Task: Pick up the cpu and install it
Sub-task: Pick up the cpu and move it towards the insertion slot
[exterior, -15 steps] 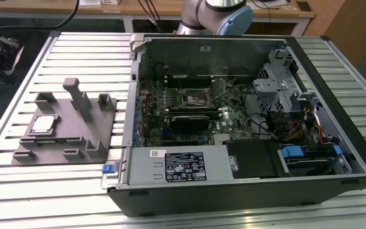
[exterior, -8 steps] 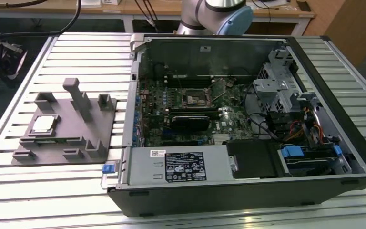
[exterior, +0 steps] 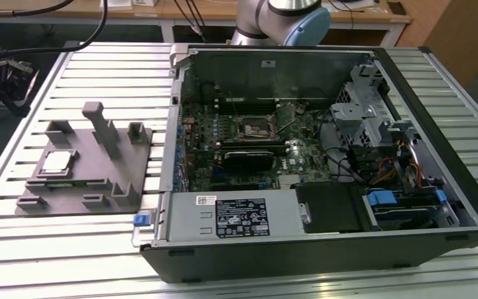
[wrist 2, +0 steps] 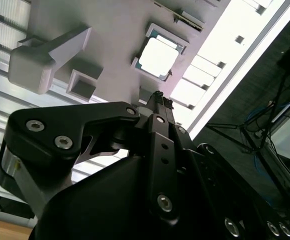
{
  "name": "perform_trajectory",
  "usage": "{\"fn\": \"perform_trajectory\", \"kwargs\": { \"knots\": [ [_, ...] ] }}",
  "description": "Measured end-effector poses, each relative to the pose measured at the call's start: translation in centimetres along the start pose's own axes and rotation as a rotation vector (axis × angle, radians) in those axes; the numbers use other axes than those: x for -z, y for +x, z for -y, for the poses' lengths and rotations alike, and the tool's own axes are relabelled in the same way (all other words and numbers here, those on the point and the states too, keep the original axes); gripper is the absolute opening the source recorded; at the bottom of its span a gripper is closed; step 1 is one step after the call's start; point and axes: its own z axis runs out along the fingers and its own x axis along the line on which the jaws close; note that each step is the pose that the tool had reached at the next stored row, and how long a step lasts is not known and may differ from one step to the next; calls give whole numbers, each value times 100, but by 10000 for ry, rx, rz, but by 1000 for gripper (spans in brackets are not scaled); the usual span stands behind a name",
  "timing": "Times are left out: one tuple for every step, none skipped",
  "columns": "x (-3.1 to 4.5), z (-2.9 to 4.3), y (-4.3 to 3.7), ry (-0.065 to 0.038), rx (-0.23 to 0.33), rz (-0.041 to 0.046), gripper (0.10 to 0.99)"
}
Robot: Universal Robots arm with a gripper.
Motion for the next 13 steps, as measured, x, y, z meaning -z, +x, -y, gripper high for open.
{"fn": "perform_trajectory", "kwargs": {
  "knots": [
    [-8,1,0,-4,0,0,106],
    [-17,1,0,-6,0,0,106],
    [-25,2,0,-8,0,-1,106],
    [-33,2,0,-11,0,-1,106],
    [-42,3,0,-15,0,-1,106],
    [-50,3,0,-17,0,-1,106],
    [-59,4,0,-19,0,-2,106],
    [-67,4,0,-19,0,-2,106],
    [-75,5,0,-21,0,-2,106],
    [-83,6,0,-23,0,-2,106],
    [-90,6,0,-23,0,-1,106],
    [-98,6,0,-23,0,-1,106],
    [-106,7,0,-24,0,-1,106]
  ]
}}
